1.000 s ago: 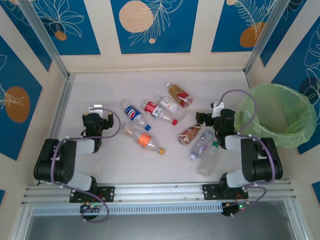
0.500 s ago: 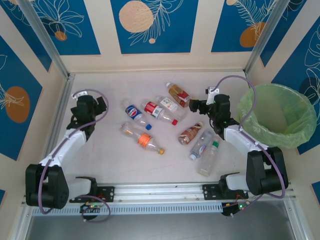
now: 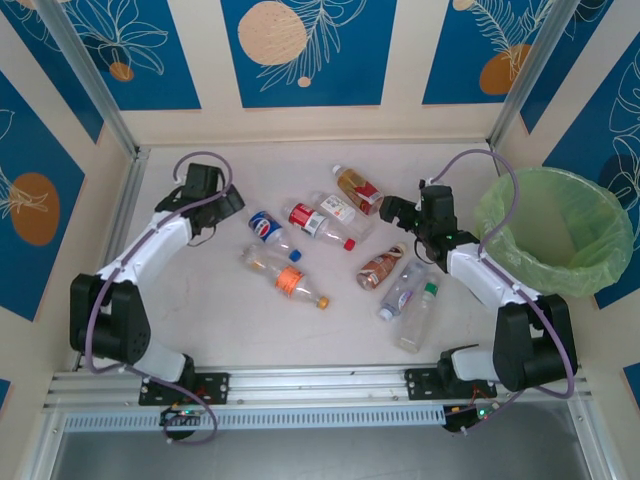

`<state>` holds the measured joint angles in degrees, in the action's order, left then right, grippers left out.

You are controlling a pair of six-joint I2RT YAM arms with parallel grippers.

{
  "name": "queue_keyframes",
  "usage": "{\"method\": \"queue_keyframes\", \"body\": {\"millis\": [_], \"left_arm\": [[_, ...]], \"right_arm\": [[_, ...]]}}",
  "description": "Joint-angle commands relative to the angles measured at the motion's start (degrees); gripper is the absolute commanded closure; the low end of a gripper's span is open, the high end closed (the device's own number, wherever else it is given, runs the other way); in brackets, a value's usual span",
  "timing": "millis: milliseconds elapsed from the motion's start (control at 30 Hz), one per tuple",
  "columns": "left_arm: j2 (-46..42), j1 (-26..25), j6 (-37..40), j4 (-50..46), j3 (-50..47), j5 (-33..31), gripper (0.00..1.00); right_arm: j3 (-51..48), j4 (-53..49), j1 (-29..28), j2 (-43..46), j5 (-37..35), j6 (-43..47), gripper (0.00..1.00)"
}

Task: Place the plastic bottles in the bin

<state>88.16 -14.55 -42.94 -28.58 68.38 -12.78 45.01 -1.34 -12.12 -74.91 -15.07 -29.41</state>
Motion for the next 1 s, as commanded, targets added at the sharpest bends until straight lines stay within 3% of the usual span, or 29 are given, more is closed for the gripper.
{"method": "queue_keyframes", "body": {"millis": [0, 267, 667, 967], "left_arm": [[4.6, -1.4, -5.7, -5.8, 5.6, 1.1, 0.0], [15.2, -3.1, -7.1, -4.2, 12.8, 4.1, 0.0], [27.4, -4.6, -8.6, -4.1, 19.5, 3.4, 0.01], [32.9, -4.6, -7.0, -1.4, 22.3, 2.9, 0.16]], "right_arm": [[2.2, -4.6, -0.5, 2.8, -0.1, -1.1, 0.01], [2.6, -7.2, -2.2, 5.7, 3.3, -1.5, 0.01], [2.4, -11.2, -5.2, 6.4, -1.3, 0.6, 0.0], [4.2, -15.3, -6.1, 9.1, -2.0, 1.9, 0.0]]}}
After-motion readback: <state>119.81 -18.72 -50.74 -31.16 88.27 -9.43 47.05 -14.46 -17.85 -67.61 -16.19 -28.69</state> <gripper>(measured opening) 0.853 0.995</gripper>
